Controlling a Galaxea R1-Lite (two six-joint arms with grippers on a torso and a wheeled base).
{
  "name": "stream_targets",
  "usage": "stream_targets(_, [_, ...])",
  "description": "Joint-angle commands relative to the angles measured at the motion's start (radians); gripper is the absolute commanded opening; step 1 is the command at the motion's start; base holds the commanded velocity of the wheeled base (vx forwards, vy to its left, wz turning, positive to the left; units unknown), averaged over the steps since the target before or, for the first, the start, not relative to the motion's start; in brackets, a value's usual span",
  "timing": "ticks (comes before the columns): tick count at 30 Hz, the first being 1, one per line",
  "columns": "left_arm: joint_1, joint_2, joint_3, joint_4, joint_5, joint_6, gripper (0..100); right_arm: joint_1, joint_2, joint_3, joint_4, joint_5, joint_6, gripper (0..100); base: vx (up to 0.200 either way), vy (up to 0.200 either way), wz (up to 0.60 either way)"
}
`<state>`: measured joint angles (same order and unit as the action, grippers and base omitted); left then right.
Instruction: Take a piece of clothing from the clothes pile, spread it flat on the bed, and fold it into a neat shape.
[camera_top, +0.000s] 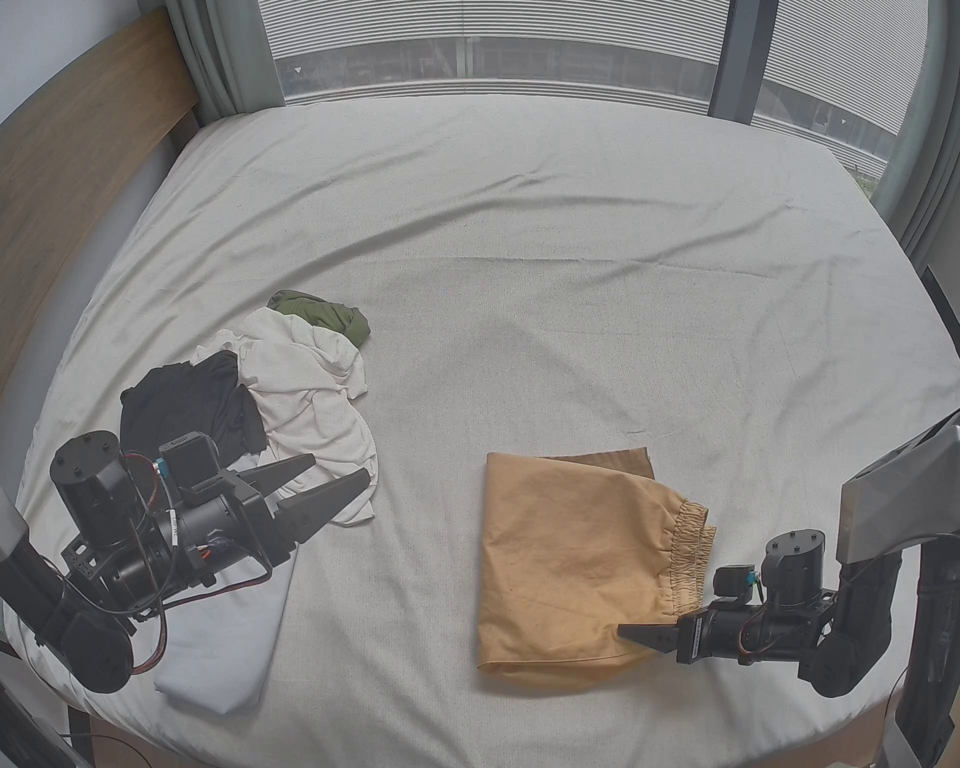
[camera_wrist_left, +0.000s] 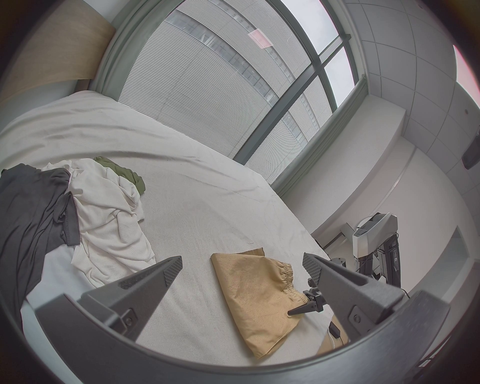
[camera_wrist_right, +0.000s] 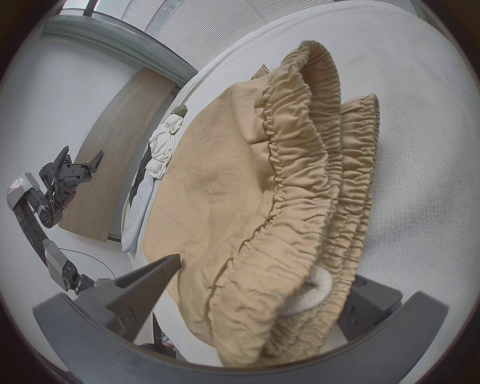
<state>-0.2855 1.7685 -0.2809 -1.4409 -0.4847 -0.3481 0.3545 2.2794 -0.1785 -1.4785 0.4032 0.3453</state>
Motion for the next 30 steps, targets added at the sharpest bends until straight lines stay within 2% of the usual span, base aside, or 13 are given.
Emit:
stream_targets(1, [0.002, 0.003, 0.0, -0.001, 0.0, 0.0, 100, 0.003, 0.023, 0.005, -0.008, 0.0, 0.001, 0, 0.0, 0.0, 0.0])
stream_targets(14, [0.003, 0.003, 0.002, -0.003, 0.0, -0.002, 100, 0.024, 0.002, 0.013, -0.022, 0.003, 0.001, 0, 0.0, 0.0, 0.0])
stream_targets(16, [0.003, 0.003, 0.0, -0.003, 0.0, -0.002, 100, 0.034, -0.027, 0.027, -0.06, 0.008, 0.0, 0, 0.0, 0.0, 0.0])
stream_targets(30, [0.003, 0.003, 0.008, -0.019, 0.0, -0.003, 100, 0.081, -0.199, -0.009, -0.062, 0.034, 0.003, 0, 0.0, 0.0, 0.0])
